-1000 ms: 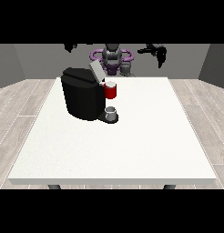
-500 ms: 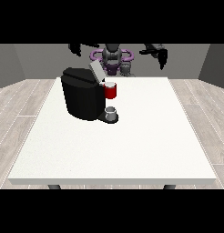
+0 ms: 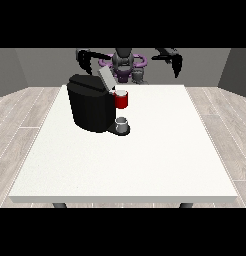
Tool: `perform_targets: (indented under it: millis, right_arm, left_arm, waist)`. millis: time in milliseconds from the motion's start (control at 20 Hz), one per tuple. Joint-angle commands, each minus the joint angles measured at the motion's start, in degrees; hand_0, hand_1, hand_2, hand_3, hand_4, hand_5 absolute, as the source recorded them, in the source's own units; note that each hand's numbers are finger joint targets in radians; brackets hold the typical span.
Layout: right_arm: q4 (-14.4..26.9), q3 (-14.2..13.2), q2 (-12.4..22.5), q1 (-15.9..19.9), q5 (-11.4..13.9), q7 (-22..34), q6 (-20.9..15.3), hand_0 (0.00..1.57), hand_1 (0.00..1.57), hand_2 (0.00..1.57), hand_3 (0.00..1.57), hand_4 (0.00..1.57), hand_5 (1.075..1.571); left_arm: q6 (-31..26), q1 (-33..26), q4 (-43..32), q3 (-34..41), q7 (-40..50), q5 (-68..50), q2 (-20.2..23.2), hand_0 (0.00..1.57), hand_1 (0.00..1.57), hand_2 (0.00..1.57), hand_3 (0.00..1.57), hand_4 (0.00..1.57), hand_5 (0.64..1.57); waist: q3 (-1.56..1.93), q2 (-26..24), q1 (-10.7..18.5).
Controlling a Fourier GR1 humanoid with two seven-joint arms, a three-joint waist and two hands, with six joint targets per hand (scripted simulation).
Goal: Insert the coffee pod into the coffee machine and close the lid
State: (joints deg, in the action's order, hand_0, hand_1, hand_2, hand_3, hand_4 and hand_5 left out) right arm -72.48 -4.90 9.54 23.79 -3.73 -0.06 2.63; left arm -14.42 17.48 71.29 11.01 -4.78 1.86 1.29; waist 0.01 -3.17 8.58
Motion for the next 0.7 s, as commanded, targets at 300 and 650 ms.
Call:
perform_targets:
  millis: [300,650]
  right_arm:
    - [7.8,-1.2,0.9,7.1,0.8,-2.0,1.8,0.0,0.0,0.0,0.0,0.0,1.571]
    - [8.6,1.4,-1.2,7.6,3.7,-2.3,1.4,0.0,0.0,0.0,0.0,0.0,1.571]
  left_arm:
    - [-1.9,-2.8,7.1,1.0,2.1,-4.7,4.8,0.0,0.0,0.0,0.0,0.0,1.571]
    - [3.4,-6.4,8.5,-2.0,0.2,-2.0,1.9,0.0,0.0,0.0,0.0,0.0,1.571]
  waist:
    - [-0.01,4.4,-0.9]
    - [-0.01,3.7,-2.8]
